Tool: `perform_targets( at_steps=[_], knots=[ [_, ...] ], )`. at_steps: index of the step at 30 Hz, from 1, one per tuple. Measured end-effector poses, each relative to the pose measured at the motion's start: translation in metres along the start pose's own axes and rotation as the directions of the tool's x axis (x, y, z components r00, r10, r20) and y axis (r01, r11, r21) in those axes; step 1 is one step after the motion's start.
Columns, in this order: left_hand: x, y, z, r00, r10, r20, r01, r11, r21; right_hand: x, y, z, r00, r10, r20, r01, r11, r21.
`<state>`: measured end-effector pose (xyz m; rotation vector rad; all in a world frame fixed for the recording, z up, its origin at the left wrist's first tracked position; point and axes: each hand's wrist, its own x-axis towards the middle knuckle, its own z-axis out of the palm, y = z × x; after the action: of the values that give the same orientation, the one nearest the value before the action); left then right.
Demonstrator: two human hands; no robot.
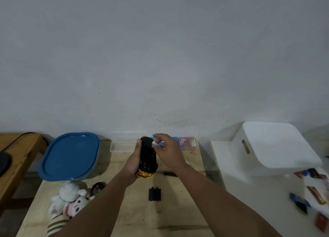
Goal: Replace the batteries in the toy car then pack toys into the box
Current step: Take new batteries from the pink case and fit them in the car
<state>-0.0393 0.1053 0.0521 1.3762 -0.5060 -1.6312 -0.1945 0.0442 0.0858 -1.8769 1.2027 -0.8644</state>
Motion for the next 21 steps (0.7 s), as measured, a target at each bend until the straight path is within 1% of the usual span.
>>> perform_targets(
  at_steps=[2, 4, 6, 9, 14, 18, 21],
  knots=[
    [-0.003, 0.001, -0.001, 1.0, 0.011, -0.002, -0.011, 1.0, -0.025, -0.001, 0.002, -0.002, 0.993, 0.088, 0.072, -0.083, 0.994, -0.071],
    [-0.007, 0.001, 0.0, 1.0, 0.015, -0.008, -0.016, 0.999, -0.045, -0.002, 0.005, -0.002, 0.989, 0.124, 0.078, -0.117, 0.989, -0.095],
    [-0.01, 0.0, 0.0, 1.0, 0.01, -0.017, -0.011, 0.998, -0.068, -0.004, 0.007, 0.0, 0.99, 0.121, 0.078, -0.117, 0.991, -0.061],
    [-0.014, -0.003, -0.001, 1.0, 0.0, -0.004, -0.001, 0.994, -0.107, -0.007, 0.007, 0.001, 0.994, 0.075, 0.077, -0.074, 0.997, -0.016],
    [-0.017, -0.002, -0.006, 1.0, -0.029, 0.012, 0.03, 0.982, -0.188, -0.01, 0.003, 0.004, 0.988, 0.147, 0.041, -0.148, 0.989, 0.014],
    [-0.018, -0.001, -0.008, 0.998, -0.047, 0.035, 0.053, 0.978, -0.2, -0.016, -0.006, 0.009, 0.993, 0.119, 0.007, -0.119, 0.993, -0.019],
    [-0.018, -0.003, -0.008, 0.996, -0.075, 0.048, 0.084, 0.967, -0.242, -0.02, -0.012, 0.017, 0.992, 0.117, -0.037, -0.115, 0.992, 0.042]
  ],
)
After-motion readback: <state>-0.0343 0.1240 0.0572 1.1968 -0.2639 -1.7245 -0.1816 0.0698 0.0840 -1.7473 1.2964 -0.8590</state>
